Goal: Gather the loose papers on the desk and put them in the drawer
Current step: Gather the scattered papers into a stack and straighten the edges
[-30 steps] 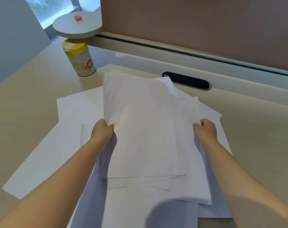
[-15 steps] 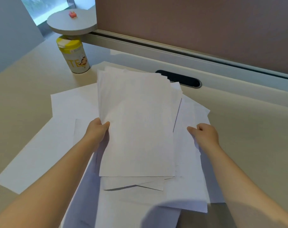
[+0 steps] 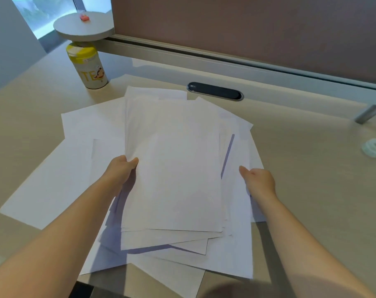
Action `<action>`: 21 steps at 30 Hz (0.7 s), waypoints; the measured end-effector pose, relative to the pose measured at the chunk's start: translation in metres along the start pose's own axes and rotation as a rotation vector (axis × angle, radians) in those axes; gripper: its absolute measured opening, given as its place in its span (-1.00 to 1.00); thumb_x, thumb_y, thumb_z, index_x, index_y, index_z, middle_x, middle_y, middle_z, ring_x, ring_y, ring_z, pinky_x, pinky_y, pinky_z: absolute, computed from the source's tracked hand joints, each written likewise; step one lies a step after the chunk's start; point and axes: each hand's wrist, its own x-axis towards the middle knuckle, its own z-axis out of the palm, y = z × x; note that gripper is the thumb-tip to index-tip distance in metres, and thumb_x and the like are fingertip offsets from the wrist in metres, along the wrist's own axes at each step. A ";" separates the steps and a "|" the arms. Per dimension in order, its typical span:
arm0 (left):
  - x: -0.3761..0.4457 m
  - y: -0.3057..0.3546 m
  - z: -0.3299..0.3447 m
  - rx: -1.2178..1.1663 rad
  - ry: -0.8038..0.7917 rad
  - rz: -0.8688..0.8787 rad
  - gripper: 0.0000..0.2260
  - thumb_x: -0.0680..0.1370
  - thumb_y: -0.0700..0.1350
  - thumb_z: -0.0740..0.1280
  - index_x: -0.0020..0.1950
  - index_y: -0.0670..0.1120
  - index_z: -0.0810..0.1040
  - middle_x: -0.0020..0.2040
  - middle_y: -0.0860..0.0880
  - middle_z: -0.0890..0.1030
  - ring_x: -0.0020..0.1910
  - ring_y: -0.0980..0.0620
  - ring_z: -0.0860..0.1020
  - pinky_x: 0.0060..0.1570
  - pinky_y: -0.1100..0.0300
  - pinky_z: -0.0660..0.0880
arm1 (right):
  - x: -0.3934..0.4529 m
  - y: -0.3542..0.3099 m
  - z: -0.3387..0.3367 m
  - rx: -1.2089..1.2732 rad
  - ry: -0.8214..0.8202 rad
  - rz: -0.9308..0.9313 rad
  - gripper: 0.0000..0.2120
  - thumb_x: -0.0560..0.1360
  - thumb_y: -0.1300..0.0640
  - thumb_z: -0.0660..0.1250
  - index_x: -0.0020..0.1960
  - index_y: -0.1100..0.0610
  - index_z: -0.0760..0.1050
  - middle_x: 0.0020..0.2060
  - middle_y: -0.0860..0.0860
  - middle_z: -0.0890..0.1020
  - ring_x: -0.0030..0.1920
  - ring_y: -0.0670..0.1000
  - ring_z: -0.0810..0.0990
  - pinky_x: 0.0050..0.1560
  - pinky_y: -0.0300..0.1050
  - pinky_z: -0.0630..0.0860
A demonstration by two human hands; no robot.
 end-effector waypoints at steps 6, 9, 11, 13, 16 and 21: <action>-0.008 -0.016 0.008 0.157 0.014 0.018 -0.75 0.58 -0.11 0.16 -0.07 -0.29 0.49 -0.14 -0.18 0.51 -0.05 -0.12 0.43 -0.03 0.10 0.31 | -0.015 0.011 0.020 0.091 -0.067 0.190 -0.62 0.54 -0.03 0.11 -0.35 0.18 0.33 -0.36 0.05 0.43 -0.34 0.03 0.41 -0.29 -0.15 0.36; -0.010 -0.022 0.011 0.295 0.017 0.047 -0.74 0.52 -0.06 0.20 -0.32 -0.16 0.36 -0.14 -0.27 0.54 0.01 -0.25 0.50 0.01 -0.04 0.43 | -0.016 0.011 0.032 0.376 -0.133 0.288 -0.51 0.50 0.04 0.24 0.33 0.23 0.24 0.20 0.16 0.45 0.18 0.15 0.48 0.22 0.03 0.43; -0.013 -0.020 0.014 0.338 -0.009 0.054 -0.79 0.45 -0.04 0.23 -0.21 -0.20 0.43 -0.03 -0.28 0.55 0.01 -0.25 0.52 -0.04 -0.04 0.47 | -0.018 0.009 0.040 0.371 -0.195 0.268 -0.26 0.43 0.09 0.36 0.44 0.24 0.02 0.37 0.17 0.31 0.22 0.13 0.44 0.12 0.01 0.51; -0.020 -0.016 0.019 0.311 -0.058 0.067 -0.82 0.45 -0.10 0.27 -0.13 -0.22 0.41 -0.08 -0.20 0.51 -0.17 -0.13 0.50 -0.25 0.10 0.44 | -0.019 0.007 0.044 0.215 -0.191 0.209 -0.33 0.40 0.18 0.39 0.38 0.26 0.12 0.28 0.16 0.40 0.09 0.13 0.48 -0.12 -0.03 0.55; -0.022 -0.016 0.023 0.183 -0.111 0.119 -0.85 0.49 -0.21 0.28 0.03 -0.17 0.39 0.00 -0.17 0.54 -0.14 -0.06 0.50 -0.12 0.11 0.46 | -0.013 0.005 0.040 0.217 -0.106 0.067 -0.64 0.40 0.33 0.28 0.19 0.28 0.36 0.16 0.24 0.53 0.08 0.24 0.55 0.13 0.14 0.53; -0.008 -0.019 0.014 0.661 0.169 0.150 -0.43 0.50 0.07 0.26 0.45 -0.09 0.21 0.47 -0.13 0.28 0.47 -0.19 0.19 0.38 -0.09 0.20 | 0.008 -0.006 0.014 -0.102 0.017 -0.087 -0.69 0.50 0.29 0.18 0.23 0.30 0.38 0.21 0.21 0.51 0.16 0.21 0.49 -0.02 -0.09 0.41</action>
